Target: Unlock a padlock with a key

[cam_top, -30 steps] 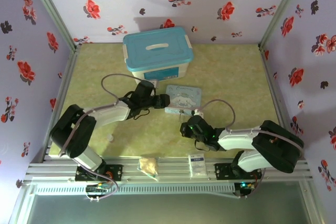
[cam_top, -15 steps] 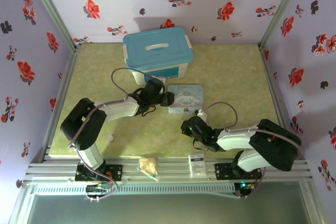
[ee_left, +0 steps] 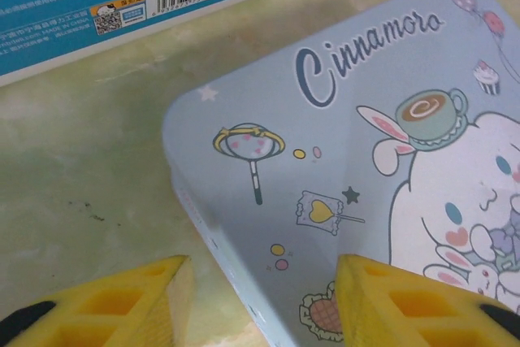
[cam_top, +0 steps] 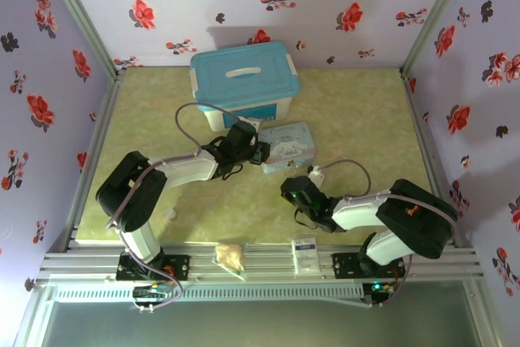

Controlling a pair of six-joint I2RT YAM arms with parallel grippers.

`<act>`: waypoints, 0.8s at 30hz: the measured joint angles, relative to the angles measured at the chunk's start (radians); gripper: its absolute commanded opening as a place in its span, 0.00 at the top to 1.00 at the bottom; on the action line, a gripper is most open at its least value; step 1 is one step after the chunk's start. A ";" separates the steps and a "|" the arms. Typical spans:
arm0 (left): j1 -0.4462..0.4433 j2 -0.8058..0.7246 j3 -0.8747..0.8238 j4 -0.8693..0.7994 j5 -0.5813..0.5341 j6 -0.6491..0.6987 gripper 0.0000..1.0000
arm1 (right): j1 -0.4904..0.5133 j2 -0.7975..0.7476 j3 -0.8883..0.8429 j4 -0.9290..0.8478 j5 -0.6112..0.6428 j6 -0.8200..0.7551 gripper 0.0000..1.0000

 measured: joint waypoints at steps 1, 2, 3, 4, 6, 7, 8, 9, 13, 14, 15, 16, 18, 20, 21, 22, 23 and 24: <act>0.000 0.000 -0.001 0.003 -0.001 0.002 0.51 | -0.002 -0.010 0.000 0.000 0.008 0.003 0.89; 0.000 0.000 -0.003 0.006 -0.001 0.005 0.51 | -0.003 -0.024 0.000 0.001 0.019 0.006 0.89; 0.000 0.000 -0.003 0.008 0.000 0.006 0.51 | -0.003 -0.034 0.000 0.001 0.026 0.006 0.89; 0.000 0.000 -0.003 0.009 0.000 0.008 0.51 | -0.003 -0.040 0.001 0.001 0.029 0.006 0.89; 0.000 0.002 -0.003 0.013 0.001 0.008 0.54 | -0.003 -0.042 0.009 -0.003 0.032 0.005 0.89; -0.001 0.003 -0.003 0.014 0.005 0.009 0.54 | -0.003 -0.042 0.011 -0.003 0.034 0.005 0.89; -0.002 0.004 -0.003 0.016 0.008 0.009 0.54 | -0.004 -0.042 0.013 -0.004 0.038 0.002 0.89; -0.002 0.005 -0.003 0.018 0.008 0.009 0.55 | -0.010 -0.042 0.013 -0.004 0.038 0.000 0.90; -0.005 0.008 -0.001 0.025 0.017 0.010 0.56 | -0.091 -0.034 0.013 0.009 -0.004 -0.018 0.91; -0.006 0.010 0.000 0.028 0.018 0.010 0.58 | -0.113 -0.026 0.013 0.022 -0.013 -0.026 0.91; -0.006 0.011 0.000 0.031 0.019 0.012 0.59 | -0.132 -0.019 0.013 0.031 -0.026 -0.036 0.91; -0.006 0.011 0.000 0.032 0.019 0.012 0.59 | -0.147 -0.013 0.013 0.036 -0.037 -0.046 0.91; -0.006 0.012 0.000 0.032 0.019 0.012 0.60 | -0.160 -0.009 0.013 0.043 -0.056 -0.072 0.91; -0.006 0.012 0.000 0.032 0.019 0.012 0.61 | -0.166 -0.009 0.012 0.052 -0.066 -0.089 0.91; -0.006 0.012 0.000 0.032 0.019 0.012 0.61 | -0.173 -0.009 0.009 0.062 -0.076 -0.097 0.91; -0.006 0.012 0.000 0.033 0.019 0.012 0.62 | -0.185 -0.009 -0.001 0.080 -0.091 -0.106 0.91; -0.006 0.012 0.000 0.033 0.019 0.013 0.62 | -0.199 -0.009 -0.010 0.095 -0.110 -0.117 0.91; -0.006 0.012 0.000 0.034 0.019 0.013 0.62 | -0.217 -0.008 -0.018 0.105 -0.135 -0.131 0.91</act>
